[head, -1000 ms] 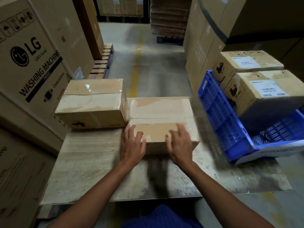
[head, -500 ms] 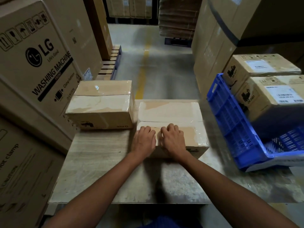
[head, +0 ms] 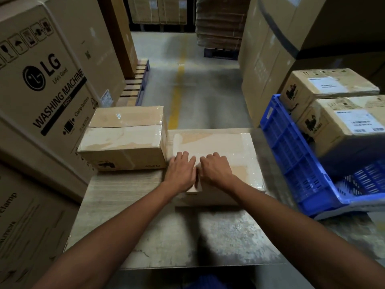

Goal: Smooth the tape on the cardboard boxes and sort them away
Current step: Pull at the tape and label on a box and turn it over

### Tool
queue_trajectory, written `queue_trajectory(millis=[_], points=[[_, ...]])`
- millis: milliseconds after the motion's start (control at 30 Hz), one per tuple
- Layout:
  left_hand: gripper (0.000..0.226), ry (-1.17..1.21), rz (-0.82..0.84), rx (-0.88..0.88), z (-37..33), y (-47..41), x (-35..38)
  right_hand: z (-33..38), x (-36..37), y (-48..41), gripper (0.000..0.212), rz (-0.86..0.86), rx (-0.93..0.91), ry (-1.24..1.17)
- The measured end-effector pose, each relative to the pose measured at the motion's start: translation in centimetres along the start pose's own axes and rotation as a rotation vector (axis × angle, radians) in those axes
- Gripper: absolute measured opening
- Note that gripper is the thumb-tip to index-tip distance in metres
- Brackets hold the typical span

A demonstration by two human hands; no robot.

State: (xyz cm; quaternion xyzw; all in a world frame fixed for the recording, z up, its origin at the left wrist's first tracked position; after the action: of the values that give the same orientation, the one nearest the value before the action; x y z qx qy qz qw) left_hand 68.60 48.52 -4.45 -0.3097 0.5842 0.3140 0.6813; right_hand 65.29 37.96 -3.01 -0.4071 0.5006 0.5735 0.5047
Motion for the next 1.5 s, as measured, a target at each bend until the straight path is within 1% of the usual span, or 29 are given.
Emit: queue_trajectory(millis=[33,100,233,267,367,500,567,633,700,767,900,1000,1067,1167,1233,1333,1367,1433,1467,1500], points=[[0.035,0.018,-0.014,0.002,0.2,-0.6,-0.1,-0.2,-0.4,-0.7,0.031,-0.012,0.003,-0.016],[0.04,0.069,0.002,-0.001,0.7,-2.0,0.1,-0.7,-0.7,-2.2,0.035,-0.027,0.0,-0.044],[0.058,0.149,0.14,-0.032,1.9,-4.0,2.0,-1.9,1.8,-3.5,0.062,0.067,0.031,-0.086],[0.06,0.155,0.152,-0.045,2.1,-4.1,2.4,-2.0,2.5,-3.3,0.065,0.072,0.044,-0.093],[0.062,0.172,0.164,-0.084,2.0,-4.3,2.5,-2.0,3.5,-2.9,0.065,0.033,0.052,-0.106],[0.058,0.183,0.178,-0.084,1.2,-5.5,1.6,-2.7,1.3,-3.8,0.067,-0.01,0.006,-0.082],[0.057,0.234,0.173,-0.048,0.7,-6.9,1.4,-4.1,0.4,-4.2,0.073,-0.051,0.057,-0.078],[0.058,0.277,0.168,-0.011,-0.2,-8.1,1.5,-6.1,0.5,-4.0,0.085,-0.082,0.172,-0.143],[0.059,0.25,0.177,0.018,-1.5,-8.8,1.9,-7.4,1.6,-3.7,0.089,-0.079,0.219,-0.195],[0.058,0.223,0.173,0.005,-2.4,-8.7,2.5,-7.8,2.1,-3.5,0.089,-0.073,0.21,-0.211],[0.058,0.238,0.14,-0.025,-2.4,-8.5,2.7,-8.0,2.4,-3.6,0.085,-0.064,0.22,-0.215],[0.055,0.257,0.138,-0.03,-2.7,-8.0,2.3,-7.7,1.8,-3.5,0.086,-0.029,0.241,-0.238],[0.054,0.314,0.098,-0.03,-3.6,-6.5,1.8,-7.0,1.1,-2.4,0.087,-0.038,0.245,-0.245],[0.06,0.359,0.003,-0.045,-5.3,-2.8,1.3,-5.9,1.0,0.2,0.085,-0.068,0.195,-0.234],[0.06,0.345,-0.017,-0.061,-6.1,-1.1,1.6,-5.6,2.1,1.9,0.074,-0.071,0.187,-0.213],[0.062,0.303,0.02,-0.083,-6.5,-0.8,1.8,-6.1,3.5,2.7,0.058,-0.044,0.207,-0.162],[0.064,0.297,0.035,-0.085,-6.5,-0.9,1.7,-6.0,3.7,2.6,0.057,-0.023,0.193,-0.172],[0.07,0.294,0.056,-0.068,-6.5,-1.0,1.3,-5.5,3.5,2.6,0.071,0.055,0.162,-0.18],[0.072,0.296,0.061,-0.054,-6.5,-1.0,1.1,-5.4,3.2,2.5,0.074,0.073,0.152,-0.179],[0.071,0.299,0.055,-0.043,-6.5,-0.9,0.8,-5.6,2.9,2.6,0.069,0.065,0.165,-0.168]])
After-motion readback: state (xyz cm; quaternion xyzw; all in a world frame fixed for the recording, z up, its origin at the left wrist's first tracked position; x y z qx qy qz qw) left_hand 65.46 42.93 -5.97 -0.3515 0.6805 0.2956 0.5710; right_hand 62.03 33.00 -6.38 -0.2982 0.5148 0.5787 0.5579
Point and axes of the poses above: each hand's wrist, its own y-axis away from the middle knuckle, its own x-axis out of the palm, z = x × y, the point moved 6 cm from there along -y, towards the middle knuckle, and after that the axes turned 9 degrees about -y, right-handed, at the moved point
